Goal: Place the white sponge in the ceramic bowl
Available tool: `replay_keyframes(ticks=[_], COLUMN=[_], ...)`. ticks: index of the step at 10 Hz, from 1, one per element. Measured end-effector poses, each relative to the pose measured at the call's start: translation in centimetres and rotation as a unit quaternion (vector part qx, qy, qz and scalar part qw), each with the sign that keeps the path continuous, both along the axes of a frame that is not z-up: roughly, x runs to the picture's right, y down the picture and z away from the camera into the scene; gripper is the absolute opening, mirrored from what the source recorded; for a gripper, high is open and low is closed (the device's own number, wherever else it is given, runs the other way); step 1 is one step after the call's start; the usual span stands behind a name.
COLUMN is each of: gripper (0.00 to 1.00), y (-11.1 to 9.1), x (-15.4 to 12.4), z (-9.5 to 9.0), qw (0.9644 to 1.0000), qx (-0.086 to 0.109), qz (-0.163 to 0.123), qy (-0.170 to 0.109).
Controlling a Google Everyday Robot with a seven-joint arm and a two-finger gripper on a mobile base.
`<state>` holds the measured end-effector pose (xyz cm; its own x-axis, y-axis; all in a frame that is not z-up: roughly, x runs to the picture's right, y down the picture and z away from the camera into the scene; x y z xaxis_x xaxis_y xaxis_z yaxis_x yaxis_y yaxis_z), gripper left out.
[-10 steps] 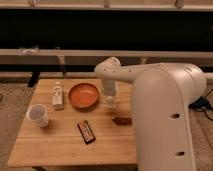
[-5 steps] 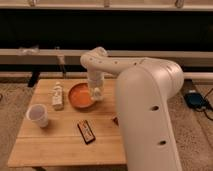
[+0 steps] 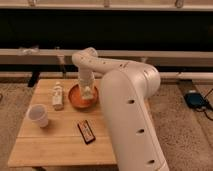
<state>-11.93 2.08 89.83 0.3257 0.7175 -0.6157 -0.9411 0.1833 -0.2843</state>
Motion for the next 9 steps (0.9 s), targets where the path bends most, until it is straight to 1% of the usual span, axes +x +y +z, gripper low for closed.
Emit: replay_keyframes(ticks=[2,4,6,8,9], gripper=[0.79,0.8,0.8,0.8,0.8], y=[0.1,-0.1,-1.0,-2.9,-3.8], x=[-0.6,-0.8,-0.9,-0.2,0.7], z=[0.2,-0.1,-1.3,-3.1,-3.8], qw=[0.9999,0.9998,0.9994,0.9987,0.9985], qx=[-0.001,0.007,0.02,0.035,0.041], qz=[-0.007,-0.01,-0.012,-0.011,-0.01], qy=[-0.01,-0.016,-0.026,-0.035,-0.036])
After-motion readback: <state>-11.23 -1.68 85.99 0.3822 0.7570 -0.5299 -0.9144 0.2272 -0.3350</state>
